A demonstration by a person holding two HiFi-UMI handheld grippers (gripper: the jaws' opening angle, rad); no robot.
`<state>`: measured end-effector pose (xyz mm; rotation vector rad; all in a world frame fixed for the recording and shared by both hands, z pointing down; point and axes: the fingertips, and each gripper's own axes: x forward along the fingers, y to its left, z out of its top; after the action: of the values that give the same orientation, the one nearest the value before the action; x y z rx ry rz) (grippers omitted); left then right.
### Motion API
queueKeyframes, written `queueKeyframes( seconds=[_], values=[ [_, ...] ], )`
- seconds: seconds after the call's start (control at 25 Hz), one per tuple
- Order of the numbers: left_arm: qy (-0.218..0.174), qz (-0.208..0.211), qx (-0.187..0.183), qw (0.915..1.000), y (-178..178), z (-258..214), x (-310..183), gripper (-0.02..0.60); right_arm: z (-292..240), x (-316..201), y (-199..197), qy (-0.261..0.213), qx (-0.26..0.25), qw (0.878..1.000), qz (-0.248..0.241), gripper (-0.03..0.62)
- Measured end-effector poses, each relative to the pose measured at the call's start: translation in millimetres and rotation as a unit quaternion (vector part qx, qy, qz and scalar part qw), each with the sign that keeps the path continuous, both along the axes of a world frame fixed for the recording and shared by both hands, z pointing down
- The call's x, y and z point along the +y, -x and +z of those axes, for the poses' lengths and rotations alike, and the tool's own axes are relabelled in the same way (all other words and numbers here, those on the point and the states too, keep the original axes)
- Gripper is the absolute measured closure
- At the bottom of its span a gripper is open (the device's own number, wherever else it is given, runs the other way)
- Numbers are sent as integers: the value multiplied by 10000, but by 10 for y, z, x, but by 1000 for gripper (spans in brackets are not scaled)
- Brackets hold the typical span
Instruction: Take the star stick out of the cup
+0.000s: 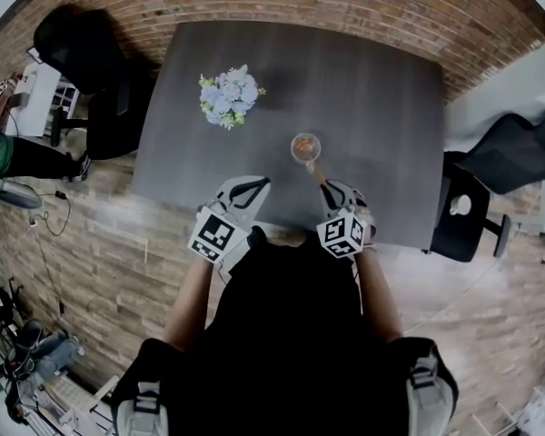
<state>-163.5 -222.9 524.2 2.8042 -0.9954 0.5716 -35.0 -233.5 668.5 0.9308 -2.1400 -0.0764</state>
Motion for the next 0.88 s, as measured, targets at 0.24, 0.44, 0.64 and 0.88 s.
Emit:
queueKeyframes(
  seconds=[0.24, 0.44, 0.64, 0.88],
  values=[
    [121, -72, 10, 9999, 152, 62, 8, 578, 162, -101, -5, 38, 307, 9995, 94, 539],
    [18, -175, -35, 9998, 288, 13, -31, 578, 323, -124, 4, 158, 456, 9988, 56, 540],
    [-43, -285, -83, 9996, 367, 5, -14, 578, 375, -151, 14, 128, 511, 9986, -17, 544],
    [-44, -342, -56, 9994, 344, 22, 31, 578, 331, -119, 24, 82, 433, 9990, -61, 577]
  ],
)
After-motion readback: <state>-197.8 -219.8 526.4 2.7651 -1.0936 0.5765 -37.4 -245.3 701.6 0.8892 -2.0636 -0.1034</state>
